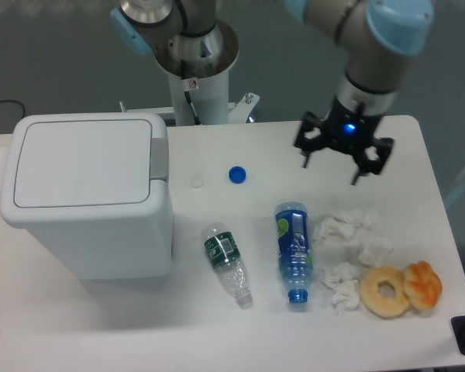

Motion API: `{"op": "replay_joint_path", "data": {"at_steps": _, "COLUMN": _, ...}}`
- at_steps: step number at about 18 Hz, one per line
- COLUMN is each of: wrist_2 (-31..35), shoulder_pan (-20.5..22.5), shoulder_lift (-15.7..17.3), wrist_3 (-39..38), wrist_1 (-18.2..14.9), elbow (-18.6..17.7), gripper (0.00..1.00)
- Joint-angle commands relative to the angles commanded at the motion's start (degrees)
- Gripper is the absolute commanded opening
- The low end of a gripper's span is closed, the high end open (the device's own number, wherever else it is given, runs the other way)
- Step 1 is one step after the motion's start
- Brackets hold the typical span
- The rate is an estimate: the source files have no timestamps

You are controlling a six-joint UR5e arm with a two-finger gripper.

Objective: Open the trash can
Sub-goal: 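Move the open gripper across the table toward the trash can lid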

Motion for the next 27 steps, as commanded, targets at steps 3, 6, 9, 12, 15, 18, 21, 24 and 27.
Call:
{"op": "replay_joint_path", "data": {"at_steps": 3, "wrist_2": -4.8, "shoulder_pan": -0.7, "shoulder_lift": 2.0, "wrist_3": -0.2, "wrist_1": 0.0, "elbow": -1.1, "gripper": 0.08}}
{"op": "replay_joint_path", "data": {"at_steps": 6, "wrist_2": -7.2, "shoulder_pan": -1.0, "shoulder_lift": 3.4, "wrist_3": -0.4, "wrist_1": -0.2, "elbow": -3.8, "gripper": 0.00}}
{"op": "replay_joint_path", "data": {"at_steps": 9, "wrist_2": -10.5, "shoulder_pan": -1.4, "shoulder_lift": 6.1, "wrist_3": -4.1, "wrist_1": -0.1, "elbow": -6.2, "gripper": 0.00}}
{"op": "replay_joint_path", "data": {"at_steps": 12, "wrist_2": -17.0, "shoulder_pan": -2.1, "shoulder_lift": 8.3, "wrist_3": -10.3, "wrist_1": 0.9, "elbow": -7.2, "gripper": 0.00}}
{"op": "replay_joint_path", "data": {"at_steps": 15, "wrist_2": -18.0, "shoulder_pan": -4.7, "shoulder_lift": 9.3, "wrist_3": -13.9, "wrist_1": 1.0, "elbow": -7.6, "gripper": 0.00}}
{"op": "replay_joint_path", "data": {"at_steps": 18, "wrist_2": -18.0, "shoulder_pan": -5.9, "shoulder_lift": 9.6, "wrist_3": -14.9, "wrist_1": 1.8, "elbow": -8.3, "gripper": 0.00}}
{"op": "replay_joint_path", "data": {"at_steps": 21, "wrist_2": -18.0, "shoulder_pan": -6.4, "shoulder_lift": 9.5, "wrist_3": -15.8, "wrist_1": 2.2, "elbow": -8.4, "gripper": 0.00}}
{"op": "replay_joint_path", "data": {"at_steps": 24, "wrist_2": -18.0, "shoulder_pan": -7.5, "shoulder_lift": 9.1, "wrist_3": -16.5, "wrist_1": 3.2, "elbow": -9.1, "gripper": 0.00}}
{"op": "replay_joint_path", "data": {"at_steps": 27, "wrist_2": -18.0, "shoulder_pan": -8.0, "shoulder_lift": 9.1, "wrist_3": -17.8, "wrist_1": 5.8, "elbow": -10.5, "gripper": 0.00}}
